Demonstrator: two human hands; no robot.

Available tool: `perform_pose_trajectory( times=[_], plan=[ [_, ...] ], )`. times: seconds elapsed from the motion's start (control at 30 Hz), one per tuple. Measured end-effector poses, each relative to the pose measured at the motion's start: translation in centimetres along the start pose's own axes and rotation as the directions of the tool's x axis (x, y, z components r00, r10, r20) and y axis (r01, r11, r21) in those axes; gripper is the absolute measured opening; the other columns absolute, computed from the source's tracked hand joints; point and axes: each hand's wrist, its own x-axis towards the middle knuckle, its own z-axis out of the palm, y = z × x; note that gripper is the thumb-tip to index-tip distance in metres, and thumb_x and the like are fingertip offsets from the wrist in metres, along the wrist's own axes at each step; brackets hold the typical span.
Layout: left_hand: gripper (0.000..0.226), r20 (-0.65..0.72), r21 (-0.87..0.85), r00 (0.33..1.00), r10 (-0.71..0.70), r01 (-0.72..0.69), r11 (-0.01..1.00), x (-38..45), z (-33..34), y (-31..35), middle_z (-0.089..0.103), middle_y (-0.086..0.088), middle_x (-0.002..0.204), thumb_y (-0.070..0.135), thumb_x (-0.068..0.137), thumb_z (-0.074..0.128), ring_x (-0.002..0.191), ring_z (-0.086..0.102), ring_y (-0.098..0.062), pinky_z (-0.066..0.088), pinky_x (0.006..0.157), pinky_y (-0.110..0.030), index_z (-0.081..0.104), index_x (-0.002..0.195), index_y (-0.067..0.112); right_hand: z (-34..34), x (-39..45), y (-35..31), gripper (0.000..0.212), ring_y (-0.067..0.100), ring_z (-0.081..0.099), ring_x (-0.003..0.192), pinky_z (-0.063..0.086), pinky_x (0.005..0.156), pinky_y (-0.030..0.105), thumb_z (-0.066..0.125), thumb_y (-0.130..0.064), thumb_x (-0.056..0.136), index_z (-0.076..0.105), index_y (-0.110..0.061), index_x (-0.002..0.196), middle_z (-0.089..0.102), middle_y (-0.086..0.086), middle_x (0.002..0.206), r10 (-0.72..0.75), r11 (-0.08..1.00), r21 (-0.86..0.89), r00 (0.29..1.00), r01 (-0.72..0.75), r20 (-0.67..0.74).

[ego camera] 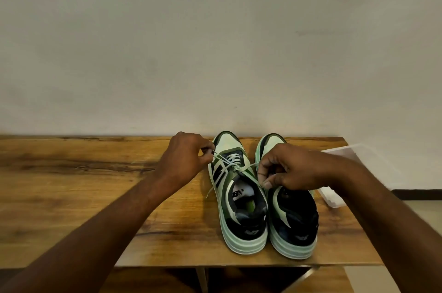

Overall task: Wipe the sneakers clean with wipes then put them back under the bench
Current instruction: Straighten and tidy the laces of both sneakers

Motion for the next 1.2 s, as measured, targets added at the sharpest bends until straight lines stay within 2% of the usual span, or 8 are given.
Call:
perform_pose_trajectory(
  times=[0.1,0.27,0.4,0.47,0.7,0.87,1.13,1.2],
  plan=[
    [0.016,-0.003,0.002,1.000,-0.005,0.005,1.000,-0.4,0.6,-0.1,0.071,0.015,0.077,0.012,0.087,0.074,0.068,0.056,0.009,0.037,0.064,-0.020,0.082,0.092,0.024,0.6,-0.1,-0.3,0.014,-0.001,0.068,0.077,0.054,0.070,0.022,0.079,-0.019,0.089,0.075,-0.032,0.083,0.074,-0.015,0.082,-0.015,1.000,0.013,0.999,0.016,-0.033],
    [0.017,0.018,-0.018,0.998,-0.067,0.068,0.998,-1.3,1.3,-0.1,0.075,0.015,0.081,0.012,0.084,0.077,0.074,0.060,0.013,0.035,0.066,-0.007,0.083,0.094,0.025,0.9,-1.0,0.3,0.010,0.008,0.067,0.073,0.053,0.068,0.028,0.086,-0.025,0.083,0.078,-0.029,0.086,0.075,-0.015,0.082,-0.056,0.993,0.091,0.974,0.078,-0.218],
    [0.014,0.035,-0.145,0.959,-0.282,0.284,0.948,-1.8,1.4,1.2,0.074,0.015,0.085,0.025,0.088,0.079,0.067,0.065,0.002,0.055,0.069,-0.027,0.080,0.102,0.025,0.7,-1.6,1.5,0.020,0.002,0.065,0.069,0.049,0.063,0.024,0.089,-0.041,0.075,0.077,-0.030,0.087,0.074,-0.012,0.080,0.120,0.990,0.126,0.826,-0.060,-0.551],
    [0.027,0.103,-0.201,0.900,-0.424,0.436,0.877,-2.2,1.6,2.2,0.074,0.011,0.096,0.040,0.089,0.079,0.082,0.068,-0.002,0.059,0.081,-0.033,0.076,0.110,0.024,0.5,-2.2,2.2,0.031,0.004,0.066,0.075,0.053,0.070,0.029,0.088,-0.049,0.073,0.077,-0.027,0.092,0.072,-0.010,0.082,0.249,0.968,0.138,0.733,-0.210,-0.633],
    [0.035,0.426,-0.444,0.779,-0.461,0.624,0.644,-3.2,1.1,4.7,0.078,0.013,0.105,0.053,0.079,0.085,0.098,0.073,-0.001,0.059,0.083,-0.027,0.070,0.104,0.034,1.5,-3.3,1.8,0.058,0.021,0.071,0.070,0.063,0.072,0.045,0.080,-0.073,0.068,0.075,-0.019,0.089,0.075,0.000,0.078,0.478,0.872,0.106,0.788,-0.477,-0.388],
    [0.052,0.469,-0.431,0.766,-0.439,0.633,0.644,-3.6,1.0,4.2,0.076,0.010,0.113,0.030,0.070,0.096,0.106,0.072,-0.008,0.060,0.098,-0.039,0.061,0.107,0.041,2.0,-2.9,0.7,0.061,0.021,0.068,0.089,0.059,0.084,0.040,0.084,-0.065,0.070,0.076,-0.013,0.101,0.074,0.006,0.098,0.471,0.863,0.021,0.787,-0.505,-0.398],
    [0.060,0.451,-0.390,0.788,-0.420,0.597,0.701,-3.4,0.5,3.3,0.076,0.015,0.112,0.017,0.074,0.093,0.104,0.070,-0.001,0.060,0.094,-0.034,0.069,0.128,0.024,2.9,-1.5,0.5,0.065,0.017,0.066,0.095,0.055,0.080,0.031,0.082,-0.069,0.068,0.074,-0.022,0.113,0.074,-0.001,0.110,0.413,0.886,-0.008,0.796,-0.464,-0.442],
    [0.055,0.427,-0.364,0.804,-0.413,0.571,0.736,-3.3,0.4,3.1,0.071,0.021,0.107,0.015,0.077,0.090,0.100,0.064,0.007,0.056,0.086,-0.022,0.067,0.124,0.028,3.3,-1.2,0.6,0.068,0.015,0.066,0.095,0.053,0.078,0.029,0.082,-0.070,0.067,0.074,-0.024,0.117,0.074,-0.002,0.112,0.408,0.893,0.015,0.792,-0.451,-0.453]
  ],
)
